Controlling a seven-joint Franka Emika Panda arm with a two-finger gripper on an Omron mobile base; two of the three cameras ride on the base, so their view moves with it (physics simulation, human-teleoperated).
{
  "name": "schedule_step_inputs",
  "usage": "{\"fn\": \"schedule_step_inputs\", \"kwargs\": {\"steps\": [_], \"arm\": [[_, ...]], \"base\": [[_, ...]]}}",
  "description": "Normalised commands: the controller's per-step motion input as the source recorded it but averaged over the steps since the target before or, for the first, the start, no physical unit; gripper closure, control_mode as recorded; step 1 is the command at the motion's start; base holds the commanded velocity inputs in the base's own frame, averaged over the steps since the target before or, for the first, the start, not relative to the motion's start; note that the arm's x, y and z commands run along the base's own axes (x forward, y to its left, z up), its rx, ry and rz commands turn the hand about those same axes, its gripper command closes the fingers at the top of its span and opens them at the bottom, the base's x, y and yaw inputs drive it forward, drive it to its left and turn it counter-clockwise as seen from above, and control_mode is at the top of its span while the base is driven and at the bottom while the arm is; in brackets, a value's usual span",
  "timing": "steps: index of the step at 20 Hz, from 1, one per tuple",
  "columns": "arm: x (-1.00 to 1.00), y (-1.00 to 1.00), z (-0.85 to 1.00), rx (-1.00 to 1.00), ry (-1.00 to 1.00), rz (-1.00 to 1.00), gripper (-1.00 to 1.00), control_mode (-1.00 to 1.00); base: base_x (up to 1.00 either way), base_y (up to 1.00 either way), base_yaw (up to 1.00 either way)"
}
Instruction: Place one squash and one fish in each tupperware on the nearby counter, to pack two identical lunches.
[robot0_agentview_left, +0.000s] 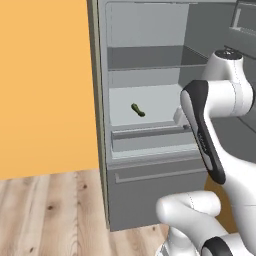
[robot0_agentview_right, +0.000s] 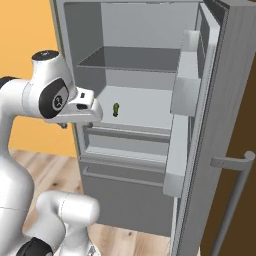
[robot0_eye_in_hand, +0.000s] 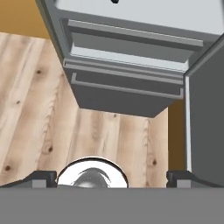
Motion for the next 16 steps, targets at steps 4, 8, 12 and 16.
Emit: {"fn": "schedule_step_inputs", "kwargs": {"steps": [4,8,12,16], "arm": [[0.09,-0.08,-0.18,0.0,-0.04,0.0,-1.0,-1.0],[0.54,-0.06,-0.48,0.0,-0.16,0.0,-1.0,-1.0],[0.76,0.0,-0.4,0.03,-0.21,0.03,-1.0,-1.0],[0.95,0.05,-0.21,0.06,-0.13,0.03,-1.0,-1.0]], "base": [[0.01,-0.11,0.0],[0.0,0.0,0.0],[0.0,0.0,0.0],[0.0,0.0,0.0]]}}
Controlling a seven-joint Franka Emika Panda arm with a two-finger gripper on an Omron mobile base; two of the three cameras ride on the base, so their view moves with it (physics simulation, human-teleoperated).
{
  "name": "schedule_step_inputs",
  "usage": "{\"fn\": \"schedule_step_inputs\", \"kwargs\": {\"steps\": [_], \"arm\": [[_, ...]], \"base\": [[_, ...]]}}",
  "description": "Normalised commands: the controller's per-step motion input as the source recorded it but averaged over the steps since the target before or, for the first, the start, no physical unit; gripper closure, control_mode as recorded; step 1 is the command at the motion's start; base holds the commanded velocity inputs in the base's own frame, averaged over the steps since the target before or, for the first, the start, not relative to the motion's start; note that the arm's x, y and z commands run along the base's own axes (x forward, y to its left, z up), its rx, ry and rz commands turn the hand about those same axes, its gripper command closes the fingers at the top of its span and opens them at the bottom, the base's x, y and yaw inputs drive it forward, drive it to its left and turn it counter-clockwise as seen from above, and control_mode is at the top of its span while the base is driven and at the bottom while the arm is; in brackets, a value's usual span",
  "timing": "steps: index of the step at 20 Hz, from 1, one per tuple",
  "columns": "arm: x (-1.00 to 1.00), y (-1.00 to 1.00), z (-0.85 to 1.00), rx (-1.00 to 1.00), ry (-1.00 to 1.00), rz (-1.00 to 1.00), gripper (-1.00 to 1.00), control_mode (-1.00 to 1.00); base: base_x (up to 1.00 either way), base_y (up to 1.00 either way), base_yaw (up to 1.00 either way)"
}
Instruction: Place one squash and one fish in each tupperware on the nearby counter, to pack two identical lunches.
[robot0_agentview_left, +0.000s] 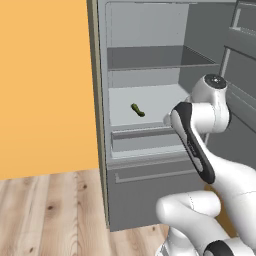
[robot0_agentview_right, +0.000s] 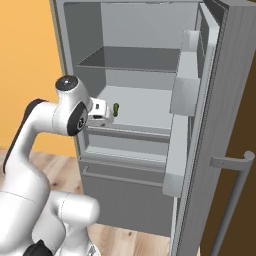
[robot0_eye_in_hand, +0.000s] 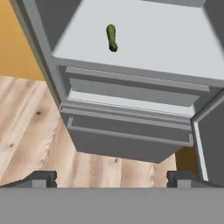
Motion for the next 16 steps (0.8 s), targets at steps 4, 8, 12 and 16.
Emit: {"fn": "schedule_step_inputs", "kwargs": {"steps": [4,8,12,16], "arm": [[0.98,0.06,-0.06,0.09,-0.02,0.01,-1.0,-1.0],[0.74,0.15,-0.01,0.02,0.0,0.0,-1.0,-1.0],[0.46,0.19,0.0,0.0,0.04,0.0,-1.0,-1.0],[0.36,0.01,-0.15,0.0,0.0,0.0,-1.0,-1.0]], "base": [[0.0,0.0,0.0],[0.0,0.0,0.0],[0.0,0.0,0.0],[0.0,0.0,0.0]]}}
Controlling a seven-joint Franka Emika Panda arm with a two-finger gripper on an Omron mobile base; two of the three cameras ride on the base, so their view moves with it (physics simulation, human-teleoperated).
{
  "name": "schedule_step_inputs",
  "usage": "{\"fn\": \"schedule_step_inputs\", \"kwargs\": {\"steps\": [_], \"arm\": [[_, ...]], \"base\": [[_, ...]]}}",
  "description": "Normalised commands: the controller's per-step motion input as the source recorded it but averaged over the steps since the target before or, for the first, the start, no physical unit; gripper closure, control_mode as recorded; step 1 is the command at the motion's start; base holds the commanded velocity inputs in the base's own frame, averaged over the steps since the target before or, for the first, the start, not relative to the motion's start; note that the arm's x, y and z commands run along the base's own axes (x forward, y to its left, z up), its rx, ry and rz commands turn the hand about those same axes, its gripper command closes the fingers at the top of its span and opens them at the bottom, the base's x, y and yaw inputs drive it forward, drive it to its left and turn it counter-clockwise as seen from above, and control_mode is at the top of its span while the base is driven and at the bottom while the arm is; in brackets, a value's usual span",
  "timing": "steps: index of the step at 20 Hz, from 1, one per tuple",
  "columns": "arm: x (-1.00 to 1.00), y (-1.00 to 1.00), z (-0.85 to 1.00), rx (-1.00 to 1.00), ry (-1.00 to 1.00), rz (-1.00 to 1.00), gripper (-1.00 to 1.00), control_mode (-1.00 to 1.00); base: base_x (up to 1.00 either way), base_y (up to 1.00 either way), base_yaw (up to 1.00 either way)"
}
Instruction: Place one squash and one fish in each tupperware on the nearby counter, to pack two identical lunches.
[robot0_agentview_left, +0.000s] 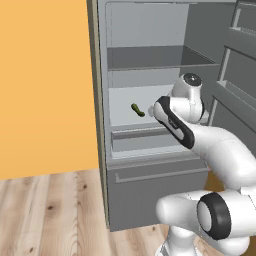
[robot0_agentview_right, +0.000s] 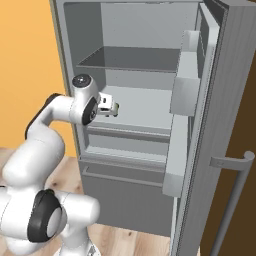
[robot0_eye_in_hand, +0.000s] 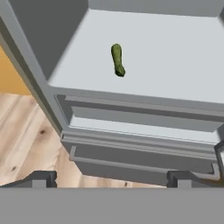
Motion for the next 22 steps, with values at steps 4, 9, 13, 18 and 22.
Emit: {"fn": "schedule_step_inputs", "kwargs": {"steps": [4,9,13,18,22], "arm": [[0.41,0.0,-0.18,0.0,0.0,0.0,-1.0,-1.0],[0.38,0.0,-0.27,0.0,-0.01,0.0,-1.0,-1.0],[0.41,0.0,-0.36,0.0,0.0,0.0,-1.0,-1.0],[0.44,0.0,-0.29,0.0,0.0,0.0,-1.0,-1.0],[0.45,0.0,-0.19,0.0,0.0,0.0,-1.0,-1.0]], "base": [[0.0,0.0,0.0],[0.0,0.0,0.0],[0.0,0.0,0.0],[0.0,0.0,0.0],[0.0,0.0,0.0]]}}
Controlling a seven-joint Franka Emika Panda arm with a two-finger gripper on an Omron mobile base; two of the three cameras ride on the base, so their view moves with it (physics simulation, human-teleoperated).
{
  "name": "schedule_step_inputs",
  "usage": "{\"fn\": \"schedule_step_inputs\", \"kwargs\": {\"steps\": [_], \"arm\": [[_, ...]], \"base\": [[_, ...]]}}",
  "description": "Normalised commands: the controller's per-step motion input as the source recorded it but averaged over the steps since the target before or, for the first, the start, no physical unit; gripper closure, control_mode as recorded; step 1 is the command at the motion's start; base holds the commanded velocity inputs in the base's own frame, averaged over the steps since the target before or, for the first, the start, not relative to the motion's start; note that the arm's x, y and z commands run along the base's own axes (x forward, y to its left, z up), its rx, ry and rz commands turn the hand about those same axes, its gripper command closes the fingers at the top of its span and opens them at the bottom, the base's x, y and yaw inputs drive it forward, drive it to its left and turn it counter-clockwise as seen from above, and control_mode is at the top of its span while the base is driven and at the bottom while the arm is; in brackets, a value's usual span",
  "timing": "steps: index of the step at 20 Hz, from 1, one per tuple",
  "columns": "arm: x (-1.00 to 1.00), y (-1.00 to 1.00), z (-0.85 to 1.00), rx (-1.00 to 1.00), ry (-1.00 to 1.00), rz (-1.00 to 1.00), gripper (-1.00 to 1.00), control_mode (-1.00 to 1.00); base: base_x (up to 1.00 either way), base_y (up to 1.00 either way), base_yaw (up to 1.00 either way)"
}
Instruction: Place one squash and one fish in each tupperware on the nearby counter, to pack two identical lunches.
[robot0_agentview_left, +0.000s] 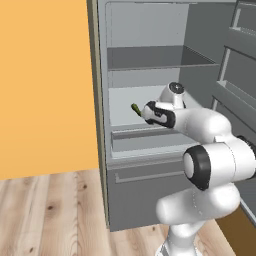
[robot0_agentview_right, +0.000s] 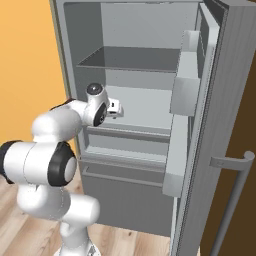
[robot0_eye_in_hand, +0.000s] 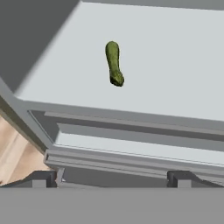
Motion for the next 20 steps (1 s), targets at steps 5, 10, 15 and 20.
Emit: {"fn": "schedule_step_inputs", "kwargs": {"steps": [5,10,15,20], "arm": [[0.48,0.0,-0.13,0.0,0.0,0.0,-1.0,-1.0],[0.51,0.0,-0.07,0.0,0.0,0.0,-1.0,-1.0],[0.57,0.0,-0.06,0.0,0.0,0.0,-1.0,-1.0],[0.57,0.0,-0.14,0.0,0.0,0.0,-1.0,-1.0]], "base": [[0.0,0.0,0.0],[0.0,0.0,0.0],[0.0,0.0,0.0],[0.0,0.0,0.0]]}}
